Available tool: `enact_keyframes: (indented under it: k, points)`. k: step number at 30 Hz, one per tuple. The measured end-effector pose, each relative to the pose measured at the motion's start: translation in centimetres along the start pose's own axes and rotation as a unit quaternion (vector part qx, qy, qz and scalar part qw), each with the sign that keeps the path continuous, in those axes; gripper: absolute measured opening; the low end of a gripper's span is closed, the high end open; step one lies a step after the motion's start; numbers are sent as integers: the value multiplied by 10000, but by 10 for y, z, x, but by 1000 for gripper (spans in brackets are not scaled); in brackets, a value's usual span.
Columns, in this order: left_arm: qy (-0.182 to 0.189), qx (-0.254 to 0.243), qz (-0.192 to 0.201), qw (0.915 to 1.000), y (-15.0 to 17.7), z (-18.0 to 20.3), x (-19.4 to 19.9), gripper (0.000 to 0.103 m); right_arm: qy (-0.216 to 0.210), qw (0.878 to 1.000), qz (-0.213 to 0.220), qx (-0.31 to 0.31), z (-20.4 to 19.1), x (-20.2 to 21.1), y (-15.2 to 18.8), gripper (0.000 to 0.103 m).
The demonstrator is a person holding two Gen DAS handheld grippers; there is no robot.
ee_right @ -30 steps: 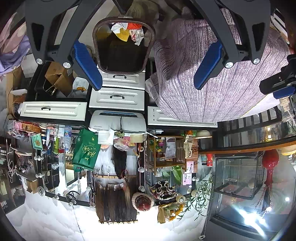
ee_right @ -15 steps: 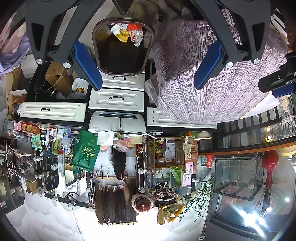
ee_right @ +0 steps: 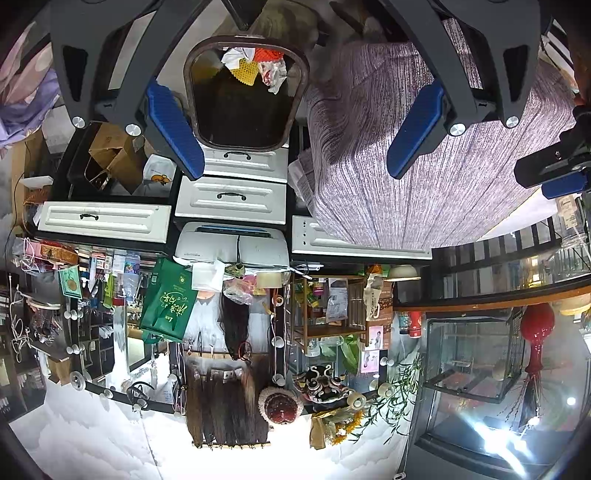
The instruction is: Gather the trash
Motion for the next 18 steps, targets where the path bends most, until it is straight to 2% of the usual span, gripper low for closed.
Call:
enact_keyframes:
  k: [6, 18]
  points:
    - [29, -141, 47, 9999, -2, 6, 1, 98, 11, 10000, -33, -10, 1, -2, 1, 97]
    - [34, -31, -37, 10000, 1, 6, -2, 98, 5, 10000, -41, -2, 1, 0, 1, 97]
Point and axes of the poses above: each gripper's, at about its wrist camera, not at the fingertips, and x roughly against the way its jaws point, z to its right, y to its underside, the point moved 10 cm from there along -x, roughly the way its jaws point, and after that the axes turned 12 degrees about -x, right-handed, at the moved point
